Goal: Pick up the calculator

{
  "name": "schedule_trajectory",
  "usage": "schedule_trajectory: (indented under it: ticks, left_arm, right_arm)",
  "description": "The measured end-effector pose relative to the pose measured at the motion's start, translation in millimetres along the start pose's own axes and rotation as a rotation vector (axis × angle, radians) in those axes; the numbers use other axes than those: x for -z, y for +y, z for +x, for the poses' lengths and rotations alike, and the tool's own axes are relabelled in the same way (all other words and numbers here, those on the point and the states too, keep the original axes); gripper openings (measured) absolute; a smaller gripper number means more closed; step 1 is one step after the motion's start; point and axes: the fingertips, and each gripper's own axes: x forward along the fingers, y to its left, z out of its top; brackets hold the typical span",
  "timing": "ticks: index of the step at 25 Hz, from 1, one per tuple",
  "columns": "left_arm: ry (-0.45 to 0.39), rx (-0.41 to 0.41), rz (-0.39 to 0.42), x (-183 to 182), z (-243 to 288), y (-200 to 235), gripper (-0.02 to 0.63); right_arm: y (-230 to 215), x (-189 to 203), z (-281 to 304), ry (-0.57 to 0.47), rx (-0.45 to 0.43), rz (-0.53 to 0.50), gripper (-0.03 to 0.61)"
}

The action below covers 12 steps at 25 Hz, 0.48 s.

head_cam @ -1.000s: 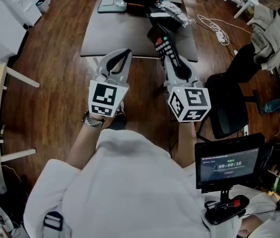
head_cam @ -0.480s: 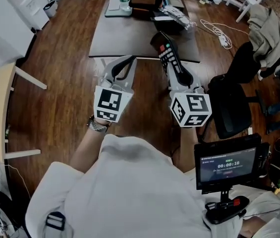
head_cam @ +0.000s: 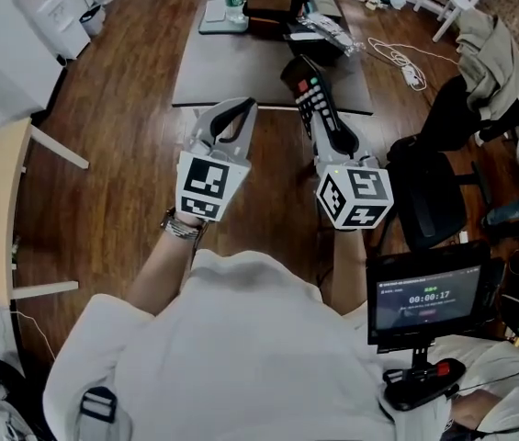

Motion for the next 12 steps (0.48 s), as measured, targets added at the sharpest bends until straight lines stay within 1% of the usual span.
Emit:
schedule_trajectory:
  ticks: [4, 12]
  left_arm:
    - [-0.008, 0.014, -0.005, -0.4, -14.3, -1.4, 0.006]
    - [0.003, 0.013, -0.023, 5.4, -26.6, 5.2, 0.006]
  right_arm:
    - [15.2, -1.8, -8.8, 0.003, 0.005, -0.012, 0.066]
    - [25.9, -3.7, -10.6, 0.014, 0.023, -0.026, 0.064]
